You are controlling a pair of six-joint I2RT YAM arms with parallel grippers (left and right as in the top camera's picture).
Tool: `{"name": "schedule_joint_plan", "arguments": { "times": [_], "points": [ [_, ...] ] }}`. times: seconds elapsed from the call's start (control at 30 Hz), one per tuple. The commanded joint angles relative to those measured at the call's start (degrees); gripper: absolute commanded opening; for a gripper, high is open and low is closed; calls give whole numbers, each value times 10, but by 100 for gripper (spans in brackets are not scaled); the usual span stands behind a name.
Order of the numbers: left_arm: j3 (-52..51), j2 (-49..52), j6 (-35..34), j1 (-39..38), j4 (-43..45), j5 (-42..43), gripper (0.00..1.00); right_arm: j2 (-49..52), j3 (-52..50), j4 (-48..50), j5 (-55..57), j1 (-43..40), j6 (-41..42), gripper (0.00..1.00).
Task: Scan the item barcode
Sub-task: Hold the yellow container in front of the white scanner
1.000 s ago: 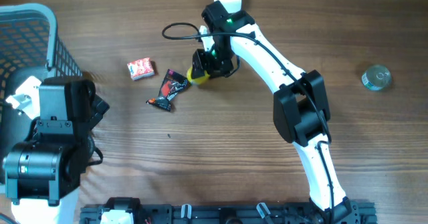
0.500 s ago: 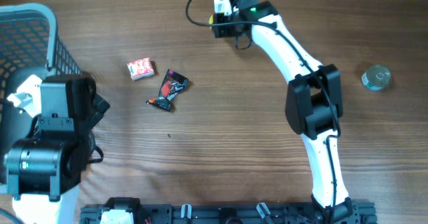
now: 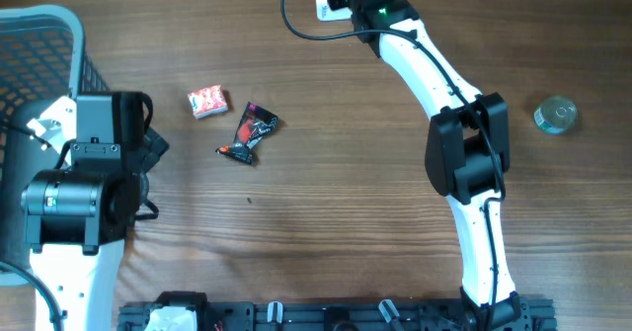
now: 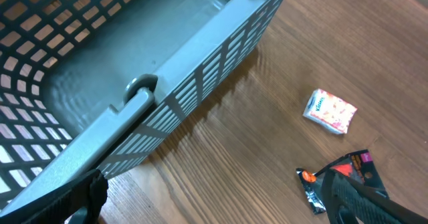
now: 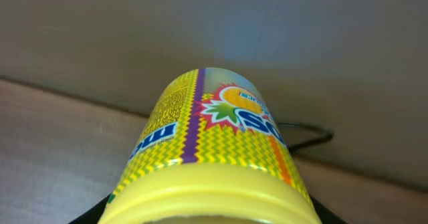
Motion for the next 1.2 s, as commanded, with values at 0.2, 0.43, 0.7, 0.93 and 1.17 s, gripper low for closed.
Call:
{"name": "schedule_joint_plan", "arguments": {
  "times": [0.2, 0.43, 0.7, 0.93, 1.17],
  "points": [
    [4, 0, 7, 3, 10, 2, 100, 41, 3, 74, 48, 1, -36, 57],
    [4, 0, 7, 3, 12, 2, 100, 63, 3, 101, 76, 2, -84, 57],
    [4, 0, 7, 3, 13, 2, 100, 64, 3, 90, 50, 3, -68, 57],
    [4, 0, 7, 3, 12, 2, 100, 70, 3, 86, 49, 4, 13, 56],
    [4, 0, 7, 3, 10, 2, 100, 76, 3, 63, 50, 5, 27, 56]
  ]
}}
